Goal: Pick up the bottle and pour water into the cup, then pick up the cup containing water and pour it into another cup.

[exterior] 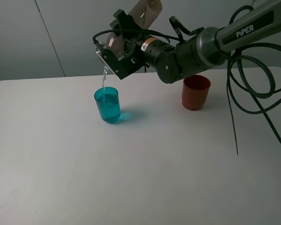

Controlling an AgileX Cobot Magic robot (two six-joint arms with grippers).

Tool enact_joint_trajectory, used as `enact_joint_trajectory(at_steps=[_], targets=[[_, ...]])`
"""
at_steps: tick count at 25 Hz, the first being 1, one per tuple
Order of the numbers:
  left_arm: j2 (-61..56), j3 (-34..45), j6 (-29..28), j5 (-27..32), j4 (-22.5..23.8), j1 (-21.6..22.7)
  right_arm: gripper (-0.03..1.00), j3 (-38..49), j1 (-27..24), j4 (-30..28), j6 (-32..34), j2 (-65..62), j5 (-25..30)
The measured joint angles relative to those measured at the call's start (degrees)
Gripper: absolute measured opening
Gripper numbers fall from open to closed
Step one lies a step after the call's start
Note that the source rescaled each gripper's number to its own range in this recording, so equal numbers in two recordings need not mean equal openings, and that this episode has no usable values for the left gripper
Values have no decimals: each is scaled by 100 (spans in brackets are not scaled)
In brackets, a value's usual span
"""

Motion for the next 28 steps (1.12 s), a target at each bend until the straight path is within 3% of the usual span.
enact_joint_trajectory(at_steps=[25, 28], targets=[[0, 0, 0, 0, 0, 0, 0, 0, 0, -41, 11, 462, -153], [0, 0, 0, 0, 0, 0, 0, 0, 0, -31, 550, 255, -6]])
